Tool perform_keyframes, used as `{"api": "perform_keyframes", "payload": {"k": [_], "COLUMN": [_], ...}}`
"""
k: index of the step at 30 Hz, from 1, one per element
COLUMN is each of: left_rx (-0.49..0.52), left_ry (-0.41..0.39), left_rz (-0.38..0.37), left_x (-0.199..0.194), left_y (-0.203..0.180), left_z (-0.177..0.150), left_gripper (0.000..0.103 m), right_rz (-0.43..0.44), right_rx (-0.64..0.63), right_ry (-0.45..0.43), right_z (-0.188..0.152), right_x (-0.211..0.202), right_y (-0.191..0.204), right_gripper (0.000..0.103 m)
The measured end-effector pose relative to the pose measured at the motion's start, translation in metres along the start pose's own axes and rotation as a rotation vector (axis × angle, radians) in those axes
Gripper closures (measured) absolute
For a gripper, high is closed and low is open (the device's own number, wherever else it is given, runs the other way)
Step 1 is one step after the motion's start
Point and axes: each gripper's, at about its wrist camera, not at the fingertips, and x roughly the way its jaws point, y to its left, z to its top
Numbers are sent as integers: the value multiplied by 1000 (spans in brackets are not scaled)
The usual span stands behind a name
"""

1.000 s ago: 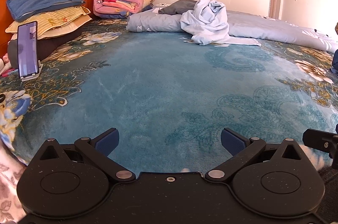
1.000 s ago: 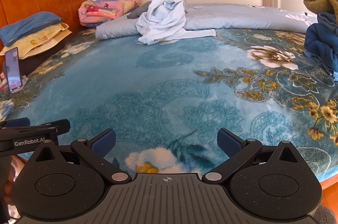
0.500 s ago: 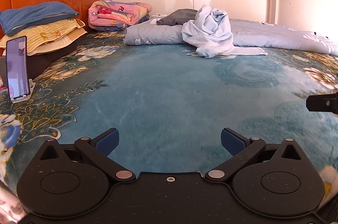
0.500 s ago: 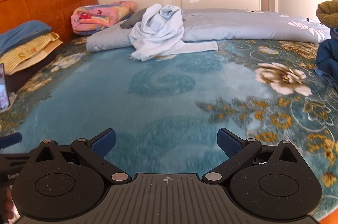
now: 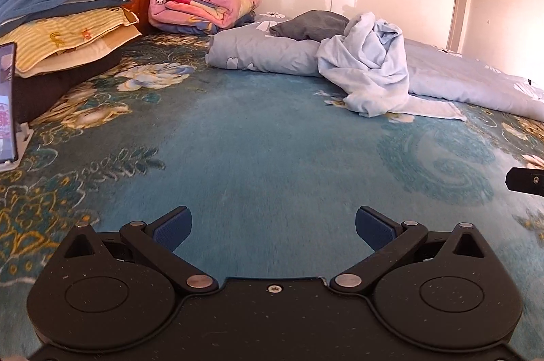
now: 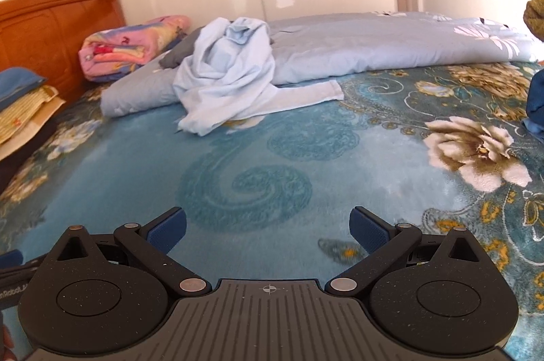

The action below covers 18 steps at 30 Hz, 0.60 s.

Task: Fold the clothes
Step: 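Grasp the hem of the light-blue T-shirt with the left gripper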

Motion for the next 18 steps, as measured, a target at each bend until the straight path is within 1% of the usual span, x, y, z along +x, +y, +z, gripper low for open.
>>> {"api": "perform_keyframes", "payload": {"k": [4, 7, 10, 14, 18], "left_rx": [15, 29, 21, 25, 70], "left_ry": [2, 9, 7, 3, -10], "left_rz": [-7, -24, -34, -38, -47], "left_x": [21, 40, 60, 91, 123], "left_y": [-7, -14, -19, -29, -49], "left_z": [15, 27, 39, 62, 85], "left_gripper": [1, 1, 1, 1, 1], "right_rz": [-12, -34, -34, -58, -90], "right_rx": [36, 28, 20, -19, -77], "right_ry": [-9, -16, -12, 5, 0], "right_z": [5, 4, -2, -4, 5], "right_x": [18, 27, 32, 37, 47], "right_y": [-2, -2, -5, -11, -17], "right_gripper": [0, 0, 0, 0, 0]}}
